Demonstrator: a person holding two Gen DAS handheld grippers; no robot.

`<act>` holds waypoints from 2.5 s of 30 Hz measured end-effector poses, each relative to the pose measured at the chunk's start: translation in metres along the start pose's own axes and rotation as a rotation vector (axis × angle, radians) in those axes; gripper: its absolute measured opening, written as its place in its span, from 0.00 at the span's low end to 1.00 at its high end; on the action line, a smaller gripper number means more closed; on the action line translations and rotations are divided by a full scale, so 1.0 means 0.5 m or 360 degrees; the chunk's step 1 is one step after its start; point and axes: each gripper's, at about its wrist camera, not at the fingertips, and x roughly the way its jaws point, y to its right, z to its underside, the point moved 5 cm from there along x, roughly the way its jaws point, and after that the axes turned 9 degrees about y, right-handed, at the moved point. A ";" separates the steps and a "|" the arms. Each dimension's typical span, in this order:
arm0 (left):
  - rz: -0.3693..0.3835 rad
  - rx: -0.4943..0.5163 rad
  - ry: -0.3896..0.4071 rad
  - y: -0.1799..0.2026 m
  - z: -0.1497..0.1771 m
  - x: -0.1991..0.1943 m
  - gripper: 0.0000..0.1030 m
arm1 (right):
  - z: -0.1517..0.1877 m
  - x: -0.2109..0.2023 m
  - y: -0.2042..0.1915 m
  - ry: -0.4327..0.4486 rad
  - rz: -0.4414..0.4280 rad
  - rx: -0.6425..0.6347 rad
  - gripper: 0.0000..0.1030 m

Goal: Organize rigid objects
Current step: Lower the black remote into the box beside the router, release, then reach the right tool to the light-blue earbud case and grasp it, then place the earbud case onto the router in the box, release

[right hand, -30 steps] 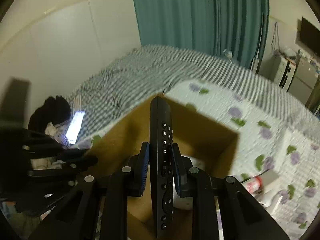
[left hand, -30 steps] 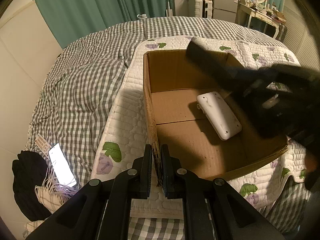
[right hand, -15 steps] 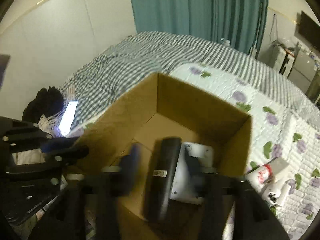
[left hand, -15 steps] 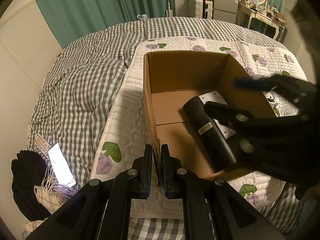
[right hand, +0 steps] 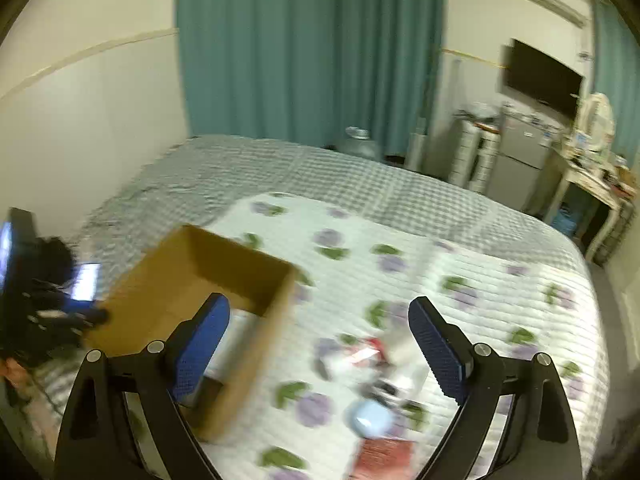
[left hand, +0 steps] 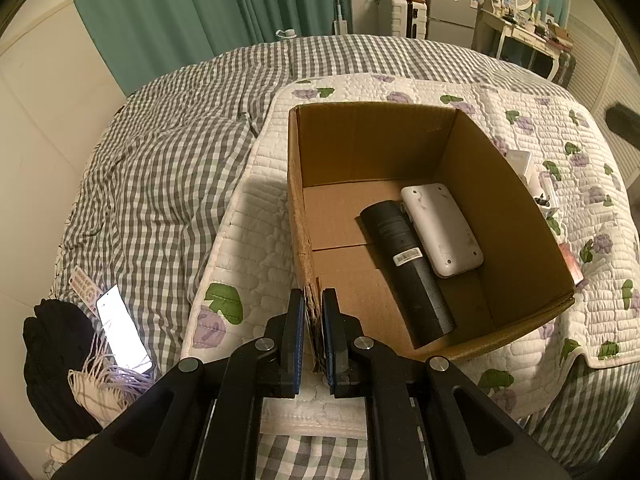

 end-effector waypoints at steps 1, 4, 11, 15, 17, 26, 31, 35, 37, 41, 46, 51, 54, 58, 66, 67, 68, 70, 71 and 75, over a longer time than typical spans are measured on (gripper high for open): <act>0.0000 -0.0002 0.0000 -0.002 0.001 0.001 0.08 | 0.009 -0.004 0.026 -0.0008 0.0044 0.0014 0.89; -0.0005 0.0006 0.0001 -0.004 0.002 0.000 0.08 | 0.051 -0.007 0.090 -0.0061 0.0124 0.0071 0.89; -0.0025 0.0011 -0.0002 -0.004 0.004 0.001 0.08 | 0.188 0.046 0.158 -0.0275 0.0201 0.0142 0.89; -0.0035 0.0012 -0.0003 -0.009 0.005 0.005 0.08 | 0.272 0.107 0.158 -0.0442 0.0193 0.0213 0.89; -0.0037 0.0009 -0.0011 -0.009 0.007 0.006 0.08 | 0.299 0.128 0.148 -0.0479 0.0156 0.0232 0.89; -0.0043 0.0019 -0.0013 -0.012 0.007 0.008 0.08 | 0.351 0.198 0.141 -0.0587 0.0079 0.0319 0.89; -0.0037 0.0015 -0.0012 -0.011 0.008 0.007 0.08 | 0.361 0.226 0.146 -0.0622 0.0049 0.0379 0.82; -0.0038 0.0017 -0.0012 -0.011 0.008 0.007 0.08 | 0.369 0.241 0.145 -0.0655 0.0009 0.0418 0.76; -0.0041 0.0018 -0.0013 -0.011 0.008 0.007 0.08 | 0.369 0.245 0.145 -0.0657 -0.0008 0.0438 0.72; -0.0041 0.0019 -0.0013 -0.011 0.008 0.006 0.08 | 0.372 0.249 0.143 -0.0660 -0.0055 0.0467 0.58; -0.0040 0.0019 -0.0013 -0.010 0.008 0.007 0.08 | 0.370 0.243 0.142 -0.0642 -0.0068 0.0461 0.56; -0.0041 0.0018 -0.0013 -0.010 0.007 0.006 0.08 | 0.357 0.201 0.139 -0.0573 -0.0037 0.0426 0.56; -0.0039 0.0025 -0.0014 -0.010 0.007 0.006 0.08 | 0.338 0.166 0.134 -0.0516 -0.0038 0.0390 0.56; -0.0036 0.0018 -0.0014 -0.009 0.008 0.006 0.08 | 0.287 0.117 0.127 -0.0412 -0.0035 0.0323 0.56; -0.0037 0.0020 -0.0013 -0.007 0.008 0.006 0.08 | 0.079 0.033 0.044 -0.0092 -0.0134 0.0106 0.56; -0.0038 0.0020 -0.0013 -0.007 0.008 0.006 0.08 | 0.053 0.026 0.025 -0.0056 -0.0162 0.0075 0.56; -0.0036 0.0019 -0.0013 -0.008 0.008 0.006 0.08 | 0.031 0.022 0.003 -0.0027 -0.0196 0.0047 0.56; -0.0036 0.0020 -0.0013 -0.008 0.008 0.006 0.08 | 0.005 0.020 -0.032 0.0000 -0.0251 0.0001 0.56; -0.0035 0.0019 -0.0014 -0.008 0.008 0.006 0.08 | -0.006 0.023 -0.054 0.0011 -0.0273 -0.0024 0.56; -0.0033 0.0019 -0.0014 -0.006 0.008 0.006 0.08 | -0.022 0.041 -0.138 -0.0001 -0.0388 -0.0092 0.56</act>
